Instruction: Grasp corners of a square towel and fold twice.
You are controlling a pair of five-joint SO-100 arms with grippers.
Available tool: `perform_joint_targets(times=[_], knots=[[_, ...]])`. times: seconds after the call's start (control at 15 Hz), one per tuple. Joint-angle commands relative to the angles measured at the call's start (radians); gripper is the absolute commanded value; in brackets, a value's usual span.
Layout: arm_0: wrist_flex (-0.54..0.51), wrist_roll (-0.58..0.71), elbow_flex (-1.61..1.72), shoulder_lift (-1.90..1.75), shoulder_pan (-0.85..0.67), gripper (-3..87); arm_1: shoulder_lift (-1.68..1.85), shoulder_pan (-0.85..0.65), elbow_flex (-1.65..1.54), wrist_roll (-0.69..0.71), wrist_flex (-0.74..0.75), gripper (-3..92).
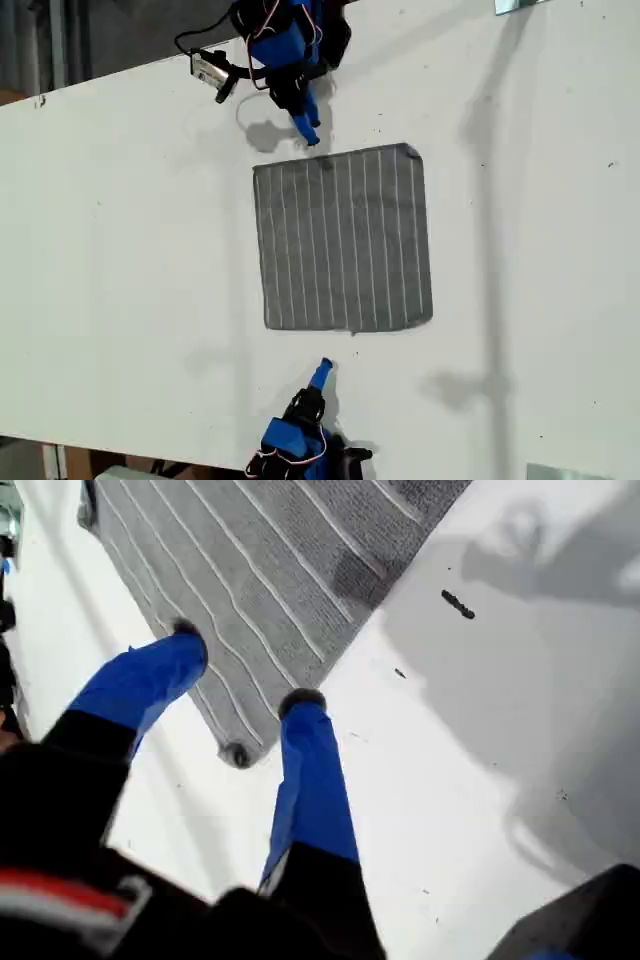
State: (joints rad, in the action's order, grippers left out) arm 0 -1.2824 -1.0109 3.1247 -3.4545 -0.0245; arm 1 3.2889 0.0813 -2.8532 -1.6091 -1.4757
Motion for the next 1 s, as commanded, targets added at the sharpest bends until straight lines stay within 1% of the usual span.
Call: perform_joint_targets(times=[0.0, 0.13, 0.27, 0.4, 0.47, 0.53, 0.73, 0.93], knots=[[-0.025, -0.653, -0.009, -0.011, -0.044, 22.0, -0.002, -0.262, 0.012, 0.041, 0.006, 15.5], [-0.026, -0.612, -0.009, -0.011, -0.054, 21.1, -0.002, -0.279, 0.005, 0.091, 0.005, 14.7], [-0.028, -0.58, -0.009, -0.011, -0.161, 19.8, -0.005, -0.313, 0.003, 0.097, 0.008, 15.0], [-0.028, -0.598, -0.009, -0.009, -0.143, 20.0, -0.009, -0.311, -0.002, 0.11, 0.017, 15.4], [-0.028, -0.612, -0.009, -0.009, -0.133, 20.7, -0.009, -0.305, -0.018, 0.106, 0.031, 18.8], [-0.028, -0.629, -0.009, -0.009, -0.132, 20.6, -0.009, -0.308, -0.041, 0.104, 0.037, 19.2], [-0.028, -0.655, -0.009, -0.009, -0.129, 20.1, -0.009, -0.295, -0.051, 0.11, 0.038, 17.7], [-0.021, -0.646, -0.011, -0.011, -0.137, 22.0, -0.009, -0.291, -0.054, 0.11, 0.04, 17.4]])
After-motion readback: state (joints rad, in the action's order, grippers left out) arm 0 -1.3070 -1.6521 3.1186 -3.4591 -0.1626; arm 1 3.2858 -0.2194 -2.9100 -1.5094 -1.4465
